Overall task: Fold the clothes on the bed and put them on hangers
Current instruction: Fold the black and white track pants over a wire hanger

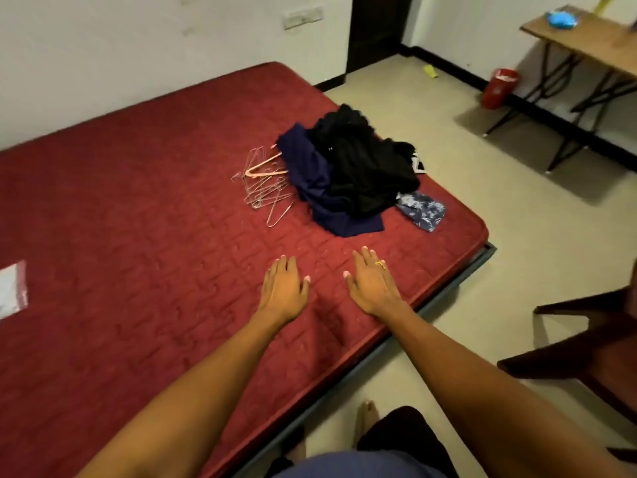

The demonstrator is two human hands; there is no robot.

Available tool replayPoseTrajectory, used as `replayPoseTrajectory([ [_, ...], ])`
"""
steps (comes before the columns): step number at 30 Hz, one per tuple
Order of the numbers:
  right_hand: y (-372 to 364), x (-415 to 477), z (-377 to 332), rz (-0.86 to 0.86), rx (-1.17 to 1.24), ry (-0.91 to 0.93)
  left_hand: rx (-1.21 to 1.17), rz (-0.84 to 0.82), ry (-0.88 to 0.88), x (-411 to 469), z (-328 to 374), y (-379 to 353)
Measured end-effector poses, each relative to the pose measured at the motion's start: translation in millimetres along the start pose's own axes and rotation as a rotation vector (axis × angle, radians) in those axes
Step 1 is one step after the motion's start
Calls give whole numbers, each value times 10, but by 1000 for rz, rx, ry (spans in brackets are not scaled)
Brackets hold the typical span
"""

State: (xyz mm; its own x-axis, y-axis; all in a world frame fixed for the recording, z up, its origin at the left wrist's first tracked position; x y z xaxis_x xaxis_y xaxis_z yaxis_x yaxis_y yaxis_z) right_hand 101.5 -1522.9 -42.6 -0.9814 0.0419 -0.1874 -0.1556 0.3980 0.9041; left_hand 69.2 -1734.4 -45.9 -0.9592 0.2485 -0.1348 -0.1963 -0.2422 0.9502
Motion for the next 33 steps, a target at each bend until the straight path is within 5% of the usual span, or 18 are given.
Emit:
replayPoseTrajectory([
  [7,342,519,1458,-1,34,-78,82,-23,-112,1009,1220,-389],
  [17,1100,1671,2794,-194,50,131,47,-65,122,1911,2554,-679],
  [25,1443,2764,2966,-222,-13,305,-29,-26,281,2586,2674,-677],
  [33,1287,3619,3317,-328,-23,221,-129,-40,360,3491,2600,-787],
])
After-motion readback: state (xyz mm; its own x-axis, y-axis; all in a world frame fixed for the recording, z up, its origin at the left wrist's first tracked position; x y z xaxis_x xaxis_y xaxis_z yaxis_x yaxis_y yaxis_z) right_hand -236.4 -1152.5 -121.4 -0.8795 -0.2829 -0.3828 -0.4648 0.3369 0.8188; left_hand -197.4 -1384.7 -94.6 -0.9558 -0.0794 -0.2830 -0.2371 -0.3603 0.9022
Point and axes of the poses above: each hand's wrist, its own x-axis towards the middle knuckle, its own y-axis out of the back of the hand, z = x × y, the point moved 1 cm from there along x, towards the middle knuckle, and after that the axes turned 3 degrees about x, right-handed, at the moved point
